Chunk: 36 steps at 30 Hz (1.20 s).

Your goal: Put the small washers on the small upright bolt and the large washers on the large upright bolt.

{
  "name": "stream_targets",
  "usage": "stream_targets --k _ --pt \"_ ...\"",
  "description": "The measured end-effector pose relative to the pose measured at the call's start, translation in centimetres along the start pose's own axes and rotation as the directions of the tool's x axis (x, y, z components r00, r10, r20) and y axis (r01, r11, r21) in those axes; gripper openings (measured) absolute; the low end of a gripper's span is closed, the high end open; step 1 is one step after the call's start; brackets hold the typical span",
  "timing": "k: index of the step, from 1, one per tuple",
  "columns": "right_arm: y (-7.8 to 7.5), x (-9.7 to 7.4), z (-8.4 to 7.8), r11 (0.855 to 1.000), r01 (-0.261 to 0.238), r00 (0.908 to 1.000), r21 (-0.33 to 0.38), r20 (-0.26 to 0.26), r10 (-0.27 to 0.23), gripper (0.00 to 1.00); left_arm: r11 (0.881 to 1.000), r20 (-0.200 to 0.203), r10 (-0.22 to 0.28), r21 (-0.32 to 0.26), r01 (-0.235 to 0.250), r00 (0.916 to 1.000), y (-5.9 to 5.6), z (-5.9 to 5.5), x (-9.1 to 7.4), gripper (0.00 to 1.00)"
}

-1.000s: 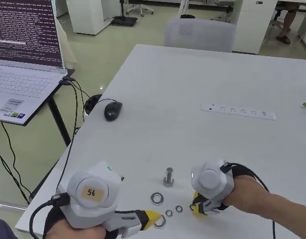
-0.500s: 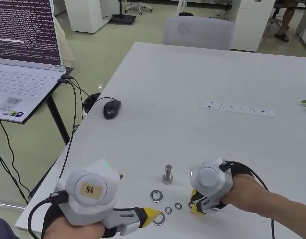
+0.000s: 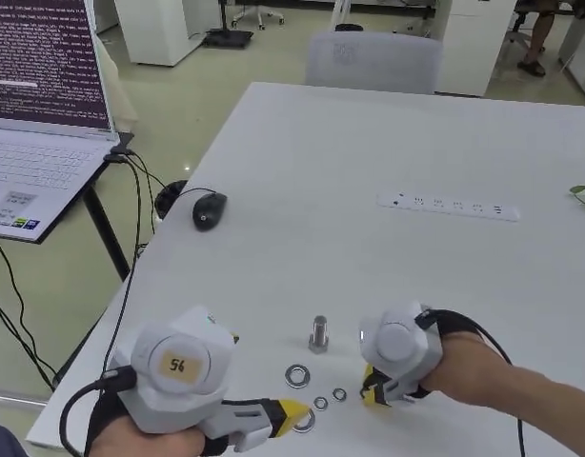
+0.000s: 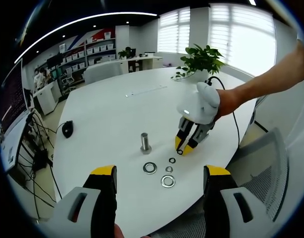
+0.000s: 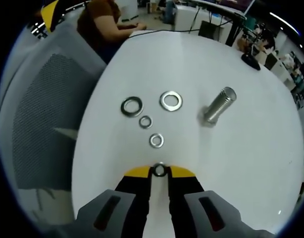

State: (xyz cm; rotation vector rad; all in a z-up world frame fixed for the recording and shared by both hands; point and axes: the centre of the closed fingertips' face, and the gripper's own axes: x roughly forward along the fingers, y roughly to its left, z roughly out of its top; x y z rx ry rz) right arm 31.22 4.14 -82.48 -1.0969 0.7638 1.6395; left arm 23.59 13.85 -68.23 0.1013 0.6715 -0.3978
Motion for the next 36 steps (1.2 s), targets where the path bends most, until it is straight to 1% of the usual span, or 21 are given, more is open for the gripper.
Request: stream_targets --k 6,9,11,13,18,21,23,29,32,34,36 --pt "-0.1 0.0 -0.1 0.997 0.013 0.9995 0.07 0.029 -0.015 0.14 1.0 -0.001 0.002 0.001 -0.002 1.0 0.1 0.0 -0.1 0.71" --pt "-0.1 -0.2 -0.2 0.993 0.015 0.9985 0.119 0.05 -0.021 0.14 1.0 -0.002 0.002 0.002 -0.002 1.0 0.1 0.0 -0.1 0.71" --pt "-0.3 -0.3 -0.4 0.99 0.02 0.9981 0.139 0.055 -0.028 0.14 1.0 -0.002 0.002 0.002 -0.002 1.0 0.1 0.0 -0.1 0.71" --pt "-0.2 -0.5 -0.4 0.987 0.019 0.997 0.159 0.071 -0.03 0.13 1.0 -0.001 0.003 0.001 -0.003 1.0 0.1 0.0 -0.1 0.71" --pt "-0.2 -1.0 -0.8 0.978 0.026 0.9943 0.208 0.096 -0.046 0.13 1.0 -0.001 -0.001 -0.005 0.001 1.0 -0.1 -0.2 0.0 0.71" --pt "-0.2 -1.3 -1.0 0.966 0.023 0.991 0.257 0.122 -0.056 0.13 1.0 -0.002 -0.006 -0.004 0.006 1.0 -0.2 -0.2 0.1 0.71" --pt "-0.1 -1.4 -1.3 0.961 0.026 0.9901 0.276 0.126 -0.063 0.13 1.0 -0.002 -0.008 -0.002 0.008 1.0 -0.2 -0.1 0.1 0.71" --pt "0.3 -1.8 -1.9 0.953 0.036 0.988 0.3 0.133 -0.079 0.13 1.0 0.0 -0.009 -0.001 0.009 1.0 -0.2 -0.1 0.2 0.71" --pt "0.6 -1.4 -2.6 0.95 0.03 0.9904 0.31 0.119 -0.07 0.14 1.0 -0.005 -0.013 -0.001 0.013 0.9999 -0.3 -0.2 0.3 0.71" --pt "0.6 -1.3 -2.8 0.949 0.031 0.9906 0.314 0.117 -0.071 0.14 1.0 -0.004 -0.016 0.0 0.016 0.9999 -0.4 -0.2 0.4 0.71" --pt "0.7 -1.4 -2.8 0.952 0.031 0.9916 0.304 0.11 -0.068 0.14 1.0 -0.004 -0.019 0.003 0.019 0.9998 -0.5 -0.2 0.4 0.71"
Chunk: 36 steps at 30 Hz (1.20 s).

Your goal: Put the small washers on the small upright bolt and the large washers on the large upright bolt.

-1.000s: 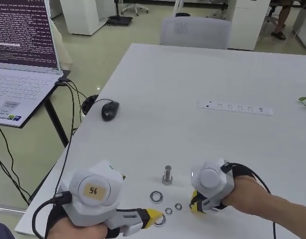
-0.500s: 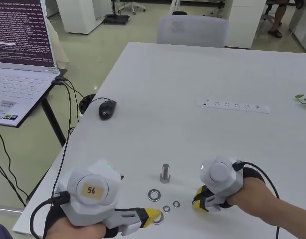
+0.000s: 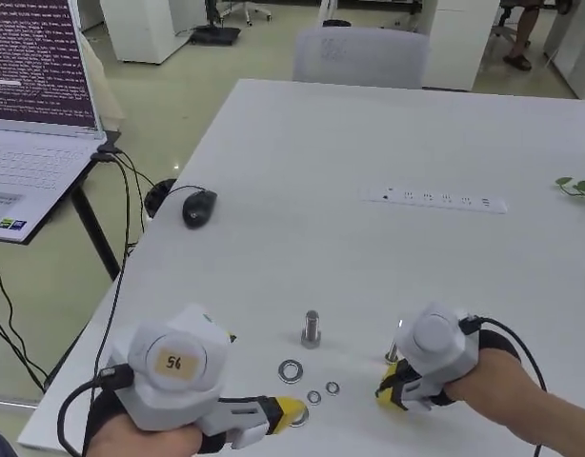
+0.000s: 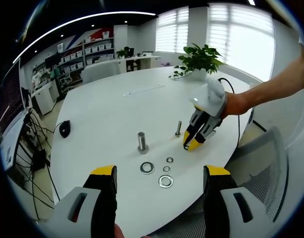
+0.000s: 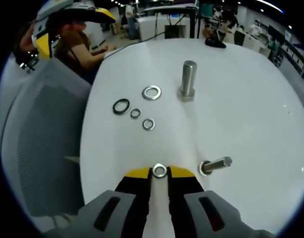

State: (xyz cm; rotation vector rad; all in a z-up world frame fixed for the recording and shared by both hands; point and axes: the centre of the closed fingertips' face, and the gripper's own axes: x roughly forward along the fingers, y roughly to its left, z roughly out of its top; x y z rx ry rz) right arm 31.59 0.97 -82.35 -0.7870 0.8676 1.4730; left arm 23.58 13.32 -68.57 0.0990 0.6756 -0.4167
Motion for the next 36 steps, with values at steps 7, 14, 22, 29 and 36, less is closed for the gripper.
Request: stream_targets --k 7,14,22,29,36 --pt "-0.2 -0.2 -0.4 0.998 0.016 0.9984 -0.069 -0.052 -0.019 0.17 1.0 0.001 0.0 0.001 0.0 1.0 0.0 0.1 0.0 0.71" --pt "-0.3 -0.1 -0.5 0.988 0.019 0.9949 -0.151 -0.095 -0.034 0.15 1.0 0.0 -0.004 0.01 0.004 1.0 -0.2 0.3 0.2 0.71" --pt "-0.5 -0.2 -0.6 0.996 0.047 0.997 -0.076 -0.059 -0.051 0.14 1.0 0.001 -0.006 0.021 0.006 1.0 -0.4 0.5 0.3 0.7" --pt "-0.2 -0.4 -0.6 0.998 0.059 0.9982 0.007 -0.008 -0.059 0.13 1.0 -0.002 -0.002 0.017 0.002 1.0 -0.2 0.4 0.3 0.7" --pt "-0.8 -2.3 0.1 0.993 0.097 0.994 0.071 0.045 -0.1 0.13 1.0 -0.001 0.0 0.011 0.001 1.0 0.0 0.2 0.2 0.7"
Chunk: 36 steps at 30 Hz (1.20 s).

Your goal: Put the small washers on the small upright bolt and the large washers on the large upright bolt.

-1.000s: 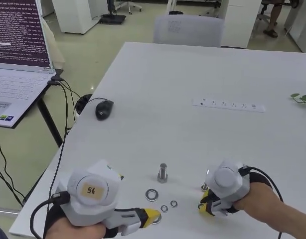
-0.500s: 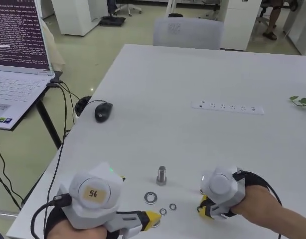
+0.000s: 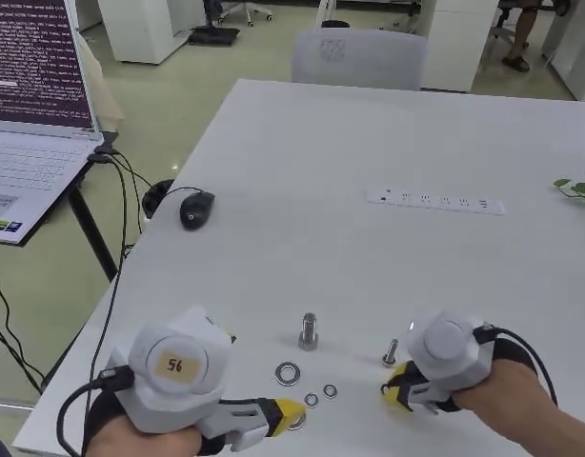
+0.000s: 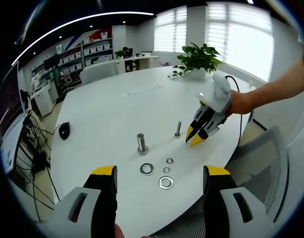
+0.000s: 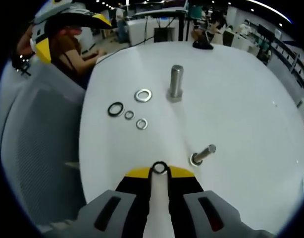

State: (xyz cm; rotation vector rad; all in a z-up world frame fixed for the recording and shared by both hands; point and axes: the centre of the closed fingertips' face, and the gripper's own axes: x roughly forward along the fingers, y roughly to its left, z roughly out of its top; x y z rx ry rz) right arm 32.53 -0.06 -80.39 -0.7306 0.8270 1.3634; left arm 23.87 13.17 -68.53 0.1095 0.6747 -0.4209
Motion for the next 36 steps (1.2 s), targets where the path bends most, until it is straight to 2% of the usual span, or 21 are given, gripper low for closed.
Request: stream_targets --k 7,13,16,26,36 --pt "-2.0 -3.1 1.3 0.996 0.085 0.9953 0.021 0.046 -0.086 0.13 1.0 0.002 0.0 0.0 0.0 1.0 0.1 0.1 0.0 0.7" --pt "-3.8 -4.6 2.5 0.991 0.131 0.9891 0.021 0.064 -0.133 0.13 1.0 0.003 0.001 -0.002 -0.001 1.0 0.1 0.1 0.0 0.7" --pt "-4.3 -4.5 3.0 0.991 0.137 0.9885 0.012 0.063 -0.137 0.13 1.0 0.004 0.0 -0.004 0.0 1.0 0.1 0.1 -0.1 0.7" --pt "-4.5 -3.5 3.5 0.992 0.122 0.9922 -0.027 0.028 -0.122 0.13 1.0 0.007 0.008 -0.011 -0.008 0.9999 0.2 0.0 -0.3 0.7" --pt "-4.6 -3.0 3.1 0.993 0.11 0.9939 -0.043 -0.008 -0.11 0.13 1.0 0.007 0.012 -0.018 -0.012 0.9999 0.4 -0.1 -0.4 0.7"
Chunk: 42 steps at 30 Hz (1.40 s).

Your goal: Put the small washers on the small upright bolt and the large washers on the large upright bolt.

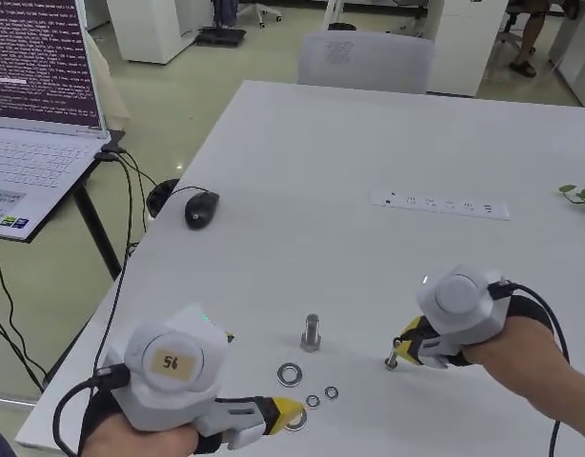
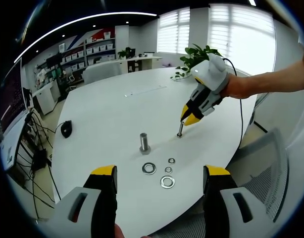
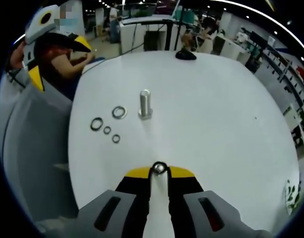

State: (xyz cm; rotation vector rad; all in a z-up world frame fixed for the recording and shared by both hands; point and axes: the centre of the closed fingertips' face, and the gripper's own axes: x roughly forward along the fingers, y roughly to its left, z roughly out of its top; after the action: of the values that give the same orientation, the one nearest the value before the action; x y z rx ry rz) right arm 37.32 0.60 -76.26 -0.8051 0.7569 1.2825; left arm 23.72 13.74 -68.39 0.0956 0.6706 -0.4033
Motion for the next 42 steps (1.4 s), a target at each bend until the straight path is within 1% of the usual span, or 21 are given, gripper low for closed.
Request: stream_targets --k 9,13,20,25,30,34,36,37,41,42 --pt "-0.2 0.3 -0.1 1.0 -0.003 0.9999 -0.005 -0.016 0.003 0.13 1.0 -0.001 -0.001 -0.001 0.001 1.0 0.0 0.0 0.0 0.7" --pt "-0.1 0.5 -0.1 1.0 -0.007 0.9995 -0.017 -0.032 0.007 0.14 1.0 0.0 -0.001 -0.001 0.001 1.0 0.0 0.0 0.0 0.7" --pt "-0.1 1.0 -0.4 1.0 -0.015 0.9987 -0.017 -0.048 0.014 0.14 1.0 -0.002 0.001 -0.002 -0.001 1.0 0.0 -0.1 -0.1 0.7" --pt "-0.1 1.7 -0.9 1.0 -0.024 0.9969 -0.006 -0.074 0.024 0.14 1.0 -0.005 -0.003 0.003 0.003 1.0 -0.1 -0.1 0.0 0.7" --pt "0.0 3.0 -1.8 0.999 -0.035 0.9947 0.009 -0.096 0.035 0.14 1.0 -0.006 -0.003 0.006 0.003 1.0 -0.1 0.0 0.0 0.7" --pt "0.0 3.9 -2.4 0.999 -0.038 0.9937 0.018 -0.105 0.04 0.13 1.0 -0.008 -0.002 0.006 0.003 1.0 0.0 -0.1 0.0 0.7" --pt "-0.1 4.3 -2.6 0.999 -0.04 0.9941 0.037 -0.099 0.043 0.12 1.0 -0.008 -0.003 0.007 0.003 1.0 0.1 -0.1 0.0 0.7" --pt "-0.1 4.5 -2.9 0.998 -0.043 0.9934 0.047 -0.104 0.048 0.13 1.0 -0.009 -0.003 0.008 0.003 1.0 0.0 -0.1 0.0 0.7" --pt "0.1 4.4 -3.1 0.997 -0.038 0.9939 0.068 -0.101 0.045 0.15 1.0 -0.009 -0.002 0.01 0.002 1.0 0.0 0.0 0.0 0.7" --pt "0.1 4.3 -3.4 0.997 -0.037 0.994 0.073 -0.101 0.044 0.15 1.0 -0.009 -0.001 0.009 0.001 1.0 0.0 0.0 0.0 0.7"
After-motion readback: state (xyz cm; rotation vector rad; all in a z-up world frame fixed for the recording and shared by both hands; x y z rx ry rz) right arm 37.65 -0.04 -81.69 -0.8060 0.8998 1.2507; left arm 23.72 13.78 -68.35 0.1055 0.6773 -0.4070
